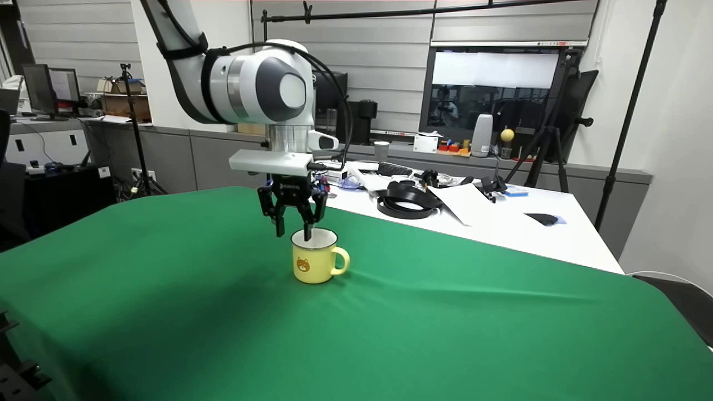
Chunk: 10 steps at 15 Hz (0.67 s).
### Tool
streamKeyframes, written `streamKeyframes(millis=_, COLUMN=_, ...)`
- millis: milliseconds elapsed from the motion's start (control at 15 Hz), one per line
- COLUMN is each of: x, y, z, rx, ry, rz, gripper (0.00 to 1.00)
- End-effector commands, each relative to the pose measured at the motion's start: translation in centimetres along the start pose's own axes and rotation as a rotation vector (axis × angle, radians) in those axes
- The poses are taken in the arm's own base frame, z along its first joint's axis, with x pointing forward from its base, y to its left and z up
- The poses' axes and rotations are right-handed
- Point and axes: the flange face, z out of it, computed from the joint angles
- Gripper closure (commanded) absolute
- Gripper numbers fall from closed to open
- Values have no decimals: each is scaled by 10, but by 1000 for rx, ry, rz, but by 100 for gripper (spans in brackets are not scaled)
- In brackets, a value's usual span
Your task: Move the cup slightly up on the table
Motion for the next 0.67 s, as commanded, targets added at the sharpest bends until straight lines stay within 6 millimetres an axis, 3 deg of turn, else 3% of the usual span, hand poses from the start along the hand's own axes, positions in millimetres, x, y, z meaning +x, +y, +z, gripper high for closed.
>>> streamKeyframes(millis=0, x=-10, y=-4, z=-20, rx=-2, ry=-35, rz=27, gripper=7)
streamKeyframes(millis=133, x=-17, y=-4, z=-30, rx=-5, ry=-43, rz=36, gripper=0)
streamKeyframes(millis=600, x=-33, y=6, z=-60, rx=9, ry=-95, rz=86, gripper=0)
